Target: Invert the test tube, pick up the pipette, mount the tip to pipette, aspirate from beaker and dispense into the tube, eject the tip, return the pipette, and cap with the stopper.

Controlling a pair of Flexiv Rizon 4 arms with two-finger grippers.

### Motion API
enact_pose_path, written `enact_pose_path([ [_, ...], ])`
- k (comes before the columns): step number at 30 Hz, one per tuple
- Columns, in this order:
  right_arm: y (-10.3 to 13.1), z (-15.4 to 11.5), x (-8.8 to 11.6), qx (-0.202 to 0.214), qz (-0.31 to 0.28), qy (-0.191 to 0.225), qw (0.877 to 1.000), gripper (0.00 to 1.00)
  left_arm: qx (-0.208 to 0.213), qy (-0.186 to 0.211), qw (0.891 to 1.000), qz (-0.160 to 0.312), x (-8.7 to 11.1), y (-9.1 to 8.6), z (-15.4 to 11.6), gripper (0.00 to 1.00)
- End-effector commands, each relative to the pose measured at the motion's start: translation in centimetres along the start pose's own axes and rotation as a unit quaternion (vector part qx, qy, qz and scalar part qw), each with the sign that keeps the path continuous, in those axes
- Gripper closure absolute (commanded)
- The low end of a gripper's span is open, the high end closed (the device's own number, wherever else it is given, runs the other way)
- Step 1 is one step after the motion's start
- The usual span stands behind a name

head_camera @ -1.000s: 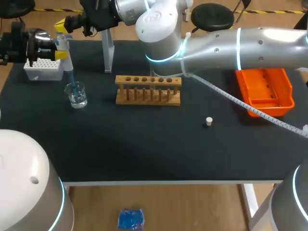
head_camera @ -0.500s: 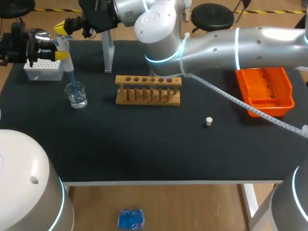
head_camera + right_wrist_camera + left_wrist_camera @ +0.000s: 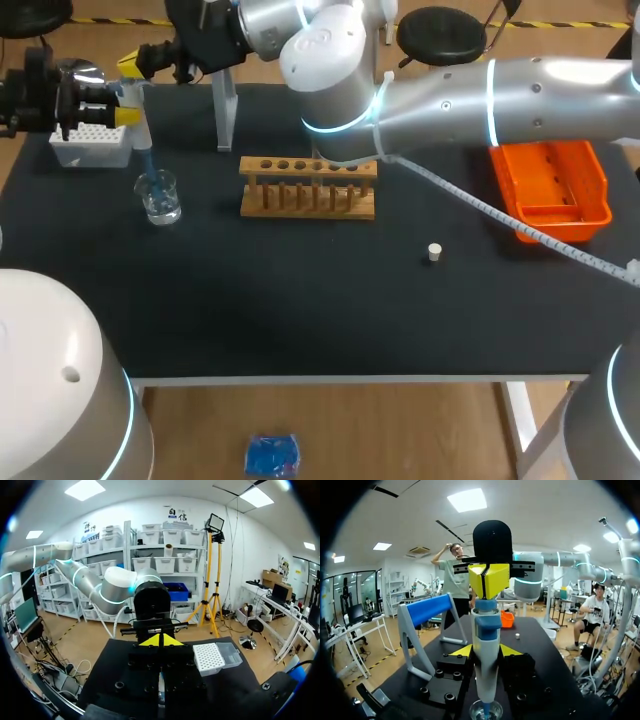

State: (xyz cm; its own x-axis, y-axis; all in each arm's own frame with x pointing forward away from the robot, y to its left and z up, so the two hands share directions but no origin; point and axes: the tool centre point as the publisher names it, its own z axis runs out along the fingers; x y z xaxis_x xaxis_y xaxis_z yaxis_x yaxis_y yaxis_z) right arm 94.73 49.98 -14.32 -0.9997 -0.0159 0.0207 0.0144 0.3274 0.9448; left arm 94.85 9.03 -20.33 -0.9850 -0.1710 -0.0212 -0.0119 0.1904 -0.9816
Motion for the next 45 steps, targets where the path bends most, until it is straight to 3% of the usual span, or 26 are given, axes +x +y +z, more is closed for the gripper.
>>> enact_pose_path([
  [1, -0.9, 0.4, -0.1, 0.001, 0.001, 0.001, 1.000, 1.00, 0.001, 0.002, 1.000, 0.001, -0.2, -0.5, -0.2, 1.00],
  [5, -0.9, 0.4, -0.1, 0.003, 0.000, 0.001, 1.000, 1.00, 0.001, 0.002, 1.000, 0.001, -0.2, -0.5, -0.2, 1.00],
  [10, 0.9, -0.5, 0.5, -0.014, -0.014, 0.005, 1.000, 1.00, 0.001, 0.002, 1.000, 0.001, -0.2, -0.5, -0.2, 1.00],
  [11, 1.3, -0.7, 0.6, -0.018, -0.019, 0.004, 1.000, 0.56, 0.001, 0.002, 1.000, 0.001, -0.2, -0.5, -0.2, 1.00],
  [12, 1.7, -1.0, 0.7, -0.019, -0.025, 0.001, 0.999, 0.00, 0.001, 0.002, 1.000, 0.001, -0.2, -0.5, -0.2, 1.00],
  [20, 4.0, -5.6, 1.7, -0.033, -0.055, -0.010, 0.998, 0.00, 0.001, 0.002, 1.000, 0.001, -0.2, -0.5, -0.2, 1.00],
  [27, 4.2, -15.1, 2.9, -0.025, -0.085, -0.034, 0.995, 0.00, 0.001, 0.002, 1.000, 0.001, -0.2, -0.5, -0.2, 1.00],
  [30, 3.3, -20.5, 3.0, -0.010, -0.098, -0.053, 0.994, 0.00, 0.001, 0.002, 1.000, 0.001, -0.2, -0.5, -0.2, 1.00],
  [36, 0.9, -28.9, 3.1, -0.002, -0.097, -0.077, 0.992, 0.00, 0.001, 0.002, 1.000, 0.001, -0.2, -0.5, -0.2, 1.00],
  [45, -3.2, -37.5, 3.8, -0.008, -0.076, -0.117, 0.990, 0.00, 0.001, 0.002, 1.000, 0.001, -0.2, -0.5, -0.2, 1.00],
])
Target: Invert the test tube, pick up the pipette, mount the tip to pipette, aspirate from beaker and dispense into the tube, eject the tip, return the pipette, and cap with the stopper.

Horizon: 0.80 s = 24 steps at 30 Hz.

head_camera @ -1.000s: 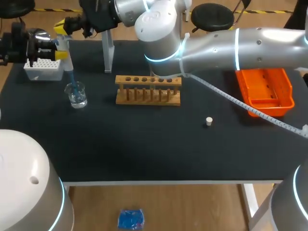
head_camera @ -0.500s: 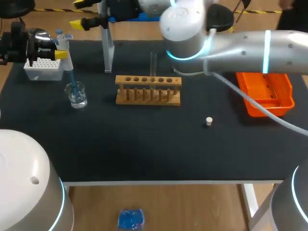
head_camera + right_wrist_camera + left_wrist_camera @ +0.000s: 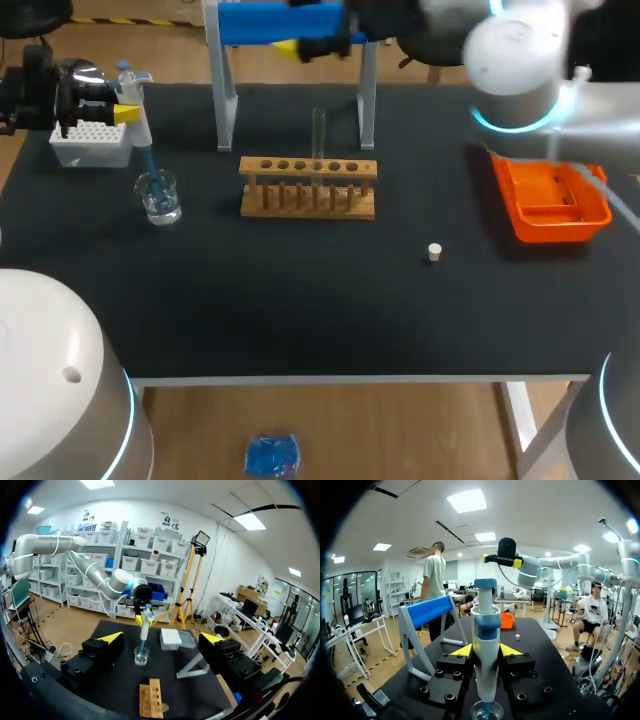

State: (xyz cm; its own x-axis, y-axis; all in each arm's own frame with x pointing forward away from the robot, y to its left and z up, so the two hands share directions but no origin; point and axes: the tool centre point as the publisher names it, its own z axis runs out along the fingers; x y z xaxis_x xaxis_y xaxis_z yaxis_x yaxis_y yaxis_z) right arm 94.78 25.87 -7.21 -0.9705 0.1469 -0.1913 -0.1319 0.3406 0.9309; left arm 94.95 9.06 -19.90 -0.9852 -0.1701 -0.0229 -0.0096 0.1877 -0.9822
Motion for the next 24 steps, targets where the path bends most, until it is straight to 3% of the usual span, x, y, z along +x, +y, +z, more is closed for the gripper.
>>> enact_pose_path([
  [1, -2.3, -13.4, 0.7, -0.009, -0.001, -0.007, 1.000, 0.00, 0.000, 0.002, 1.000, 0.000, -0.1, 0.0, -0.1, 1.00],
  [11, -8.1, -17.0, 1.1, -0.021, 0.012, -0.002, 1.000, 0.00, 0.000, 0.002, 1.000, 0.000, -0.1, 0.0, -0.1, 1.00],
  [24, -13.9, -14.1, 0.0, -0.048, 0.027, 0.017, 0.998, 0.00, 0.000, 0.002, 1.000, 0.000, -0.1, 0.0, -0.1, 1.00],
])
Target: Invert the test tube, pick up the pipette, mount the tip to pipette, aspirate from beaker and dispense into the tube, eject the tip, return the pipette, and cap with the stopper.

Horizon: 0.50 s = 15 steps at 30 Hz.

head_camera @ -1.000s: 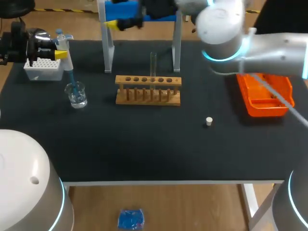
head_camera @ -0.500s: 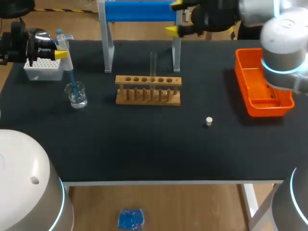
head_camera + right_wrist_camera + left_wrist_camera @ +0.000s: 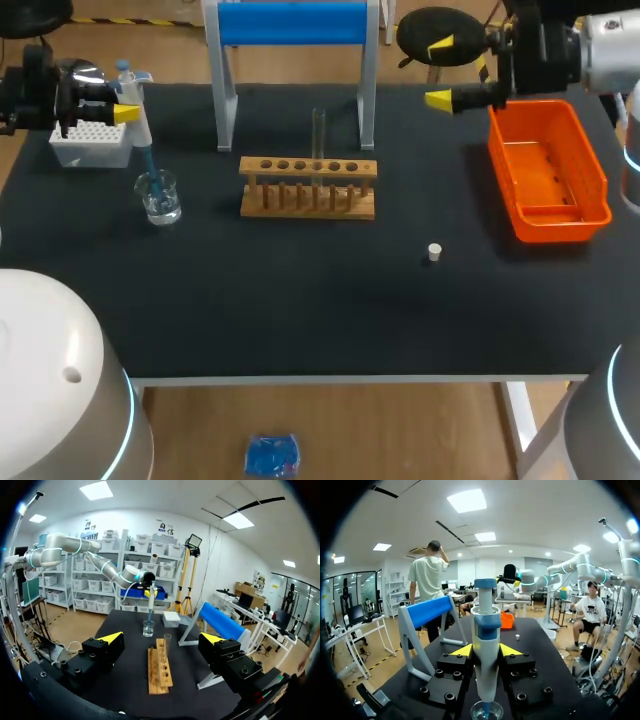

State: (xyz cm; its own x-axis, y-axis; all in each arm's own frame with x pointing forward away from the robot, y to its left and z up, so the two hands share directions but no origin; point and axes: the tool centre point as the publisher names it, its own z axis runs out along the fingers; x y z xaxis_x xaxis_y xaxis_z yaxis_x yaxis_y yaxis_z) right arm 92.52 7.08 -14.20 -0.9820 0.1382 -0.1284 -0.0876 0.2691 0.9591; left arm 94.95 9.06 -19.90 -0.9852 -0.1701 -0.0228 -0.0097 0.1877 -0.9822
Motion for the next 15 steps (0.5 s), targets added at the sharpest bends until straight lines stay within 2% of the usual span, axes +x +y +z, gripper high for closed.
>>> enact_pose_path([
  [1, -1.7, 1.8, -1.1, -0.019, 0.000, 0.003, 1.000, 0.00, 0.000, 0.002, 1.000, 0.000, -0.1, 0.0, -0.1, 1.00],
  [11, -3.9, 4.6, -1.8, -0.045, 0.001, 0.011, 0.999, 0.00, 0.000, 0.002, 1.000, 0.000, -0.1, 0.0, -0.1, 1.00],
  [15, -4.5, 5.7, -1.7, -0.041, -0.006, 0.021, 0.999, 0.00, 0.000, 0.002, 1.000, 0.000, -0.1, 0.0, -0.1, 1.00],
])
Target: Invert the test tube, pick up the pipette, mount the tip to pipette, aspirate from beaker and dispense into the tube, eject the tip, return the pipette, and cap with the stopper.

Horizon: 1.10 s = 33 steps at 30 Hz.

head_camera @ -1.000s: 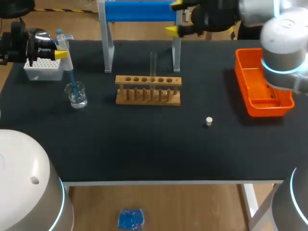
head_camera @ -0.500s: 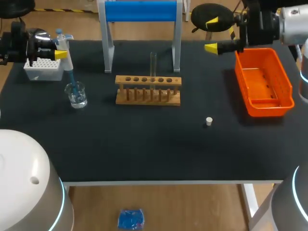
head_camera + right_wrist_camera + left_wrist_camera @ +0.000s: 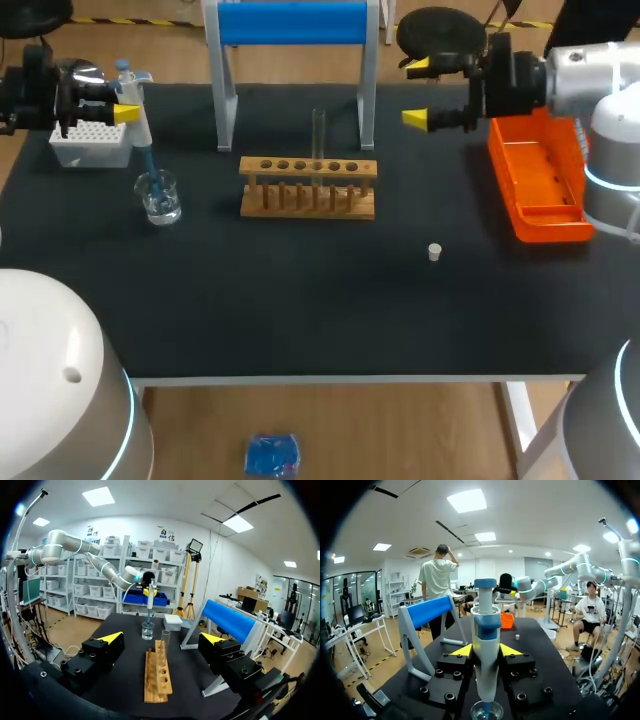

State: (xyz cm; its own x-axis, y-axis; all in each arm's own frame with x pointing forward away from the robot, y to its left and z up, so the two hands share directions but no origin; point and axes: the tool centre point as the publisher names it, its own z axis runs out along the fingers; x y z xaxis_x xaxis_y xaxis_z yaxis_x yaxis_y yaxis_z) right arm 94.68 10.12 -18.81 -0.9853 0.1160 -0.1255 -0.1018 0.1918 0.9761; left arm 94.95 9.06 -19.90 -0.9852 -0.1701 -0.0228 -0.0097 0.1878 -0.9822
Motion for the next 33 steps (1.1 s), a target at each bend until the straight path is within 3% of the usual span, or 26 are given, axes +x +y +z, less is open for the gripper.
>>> enact_pose_path([
  [1, -0.9, 1.5, -0.6, 0.001, -0.006, 0.012, 1.000, 0.00, 0.000, 0.002, 1.000, 0.000, -0.1, 0.0, -0.1, 1.00],
  [20, -2.7, 6.1, -0.3, 0.036, -0.029, 0.040, 0.998, 0.00, 0.000, 0.002, 1.000, 0.000, -0.1, 0.0, -0.1, 1.00],
  [33, -4.2, 7.5, -0.7, 0.052, -0.020, 0.046, 0.997, 0.00, 0.000, 0.002, 1.000, 0.000, -0.1, 0.0, -0.1, 1.00],
])
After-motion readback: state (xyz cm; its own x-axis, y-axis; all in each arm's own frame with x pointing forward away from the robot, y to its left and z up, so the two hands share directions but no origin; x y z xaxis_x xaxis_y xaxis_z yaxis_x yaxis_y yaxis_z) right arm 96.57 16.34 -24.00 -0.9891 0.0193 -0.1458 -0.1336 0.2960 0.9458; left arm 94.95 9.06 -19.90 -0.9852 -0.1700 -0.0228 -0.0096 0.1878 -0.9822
